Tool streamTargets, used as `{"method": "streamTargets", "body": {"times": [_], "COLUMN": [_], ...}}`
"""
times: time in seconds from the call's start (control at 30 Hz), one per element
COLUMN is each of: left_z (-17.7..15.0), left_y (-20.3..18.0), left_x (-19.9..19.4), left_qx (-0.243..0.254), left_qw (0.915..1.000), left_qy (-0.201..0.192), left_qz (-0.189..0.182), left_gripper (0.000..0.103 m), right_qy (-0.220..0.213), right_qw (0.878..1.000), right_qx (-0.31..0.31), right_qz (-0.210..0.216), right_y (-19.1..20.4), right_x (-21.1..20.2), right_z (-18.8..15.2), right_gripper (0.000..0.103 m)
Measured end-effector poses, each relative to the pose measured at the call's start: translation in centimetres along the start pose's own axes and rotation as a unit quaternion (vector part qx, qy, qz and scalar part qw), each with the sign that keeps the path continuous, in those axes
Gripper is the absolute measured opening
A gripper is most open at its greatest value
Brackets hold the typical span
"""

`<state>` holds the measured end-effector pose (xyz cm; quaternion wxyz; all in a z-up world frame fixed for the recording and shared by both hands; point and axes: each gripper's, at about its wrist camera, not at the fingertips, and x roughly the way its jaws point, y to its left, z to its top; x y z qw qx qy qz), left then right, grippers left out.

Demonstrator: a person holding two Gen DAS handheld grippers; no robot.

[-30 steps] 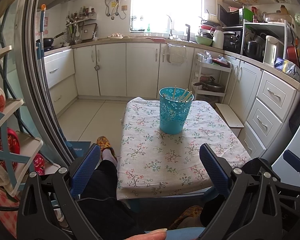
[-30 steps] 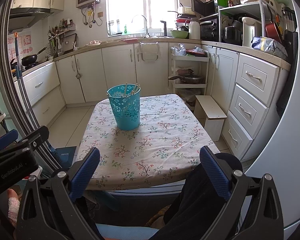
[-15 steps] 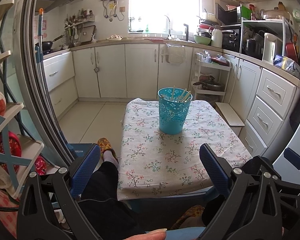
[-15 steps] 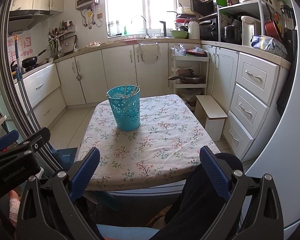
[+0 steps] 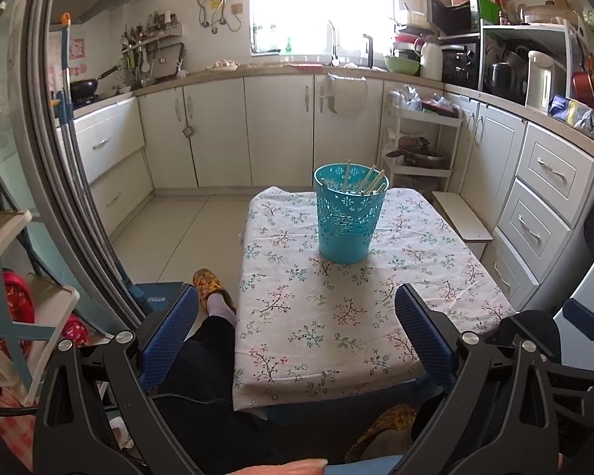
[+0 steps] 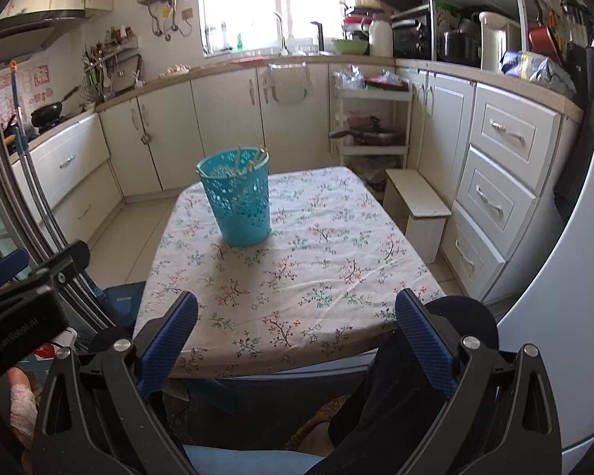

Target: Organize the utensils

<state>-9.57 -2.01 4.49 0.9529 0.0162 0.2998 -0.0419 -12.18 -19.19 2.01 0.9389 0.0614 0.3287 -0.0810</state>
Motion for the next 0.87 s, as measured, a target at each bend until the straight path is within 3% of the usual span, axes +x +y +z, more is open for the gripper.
{"method": "streamTargets", "body": {"times": [0.27, 0.43, 0.6, 0.73, 0.87], "left_z": [1.8, 2.9, 3.7, 4.0, 4.3], "left_y": [0.5, 0.8, 1.0, 0.9, 0.5], "left_x": [4.0, 7.9, 11.7, 14.3, 16.0], "left_qx": [-0.011, -0.017, -0.021, -0.021, -0.016], "left_qw": [0.9998, 0.9997, 0.9987, 0.9974, 0.9969], "left_qy": [-0.012, 0.014, 0.047, 0.068, 0.078], "left_qz": [-0.01, -0.01, -0.004, -0.002, -0.001], "left_gripper": [0.095, 0.095, 0.095, 0.095, 0.095], "right_qy": [0.016, 0.063, 0.138, 0.18, 0.173], "right_qw": [1.0, 0.997, 0.988, 0.98, 0.984], "right_qx": [0.014, 0.015, -0.039, -0.064, -0.048], "right_qz": [-0.002, -0.036, -0.055, -0.051, -0.021], "right_y": [-1.4, -3.8, -4.5, -4.8, -5.5], "right_x": [6.8, 16.9, 27.3, 32.4, 34.8], "right_z": [2.2, 4.3, 4.7, 4.7, 5.5], "right_gripper": [0.096, 0.095, 0.095, 0.095, 0.096]}}
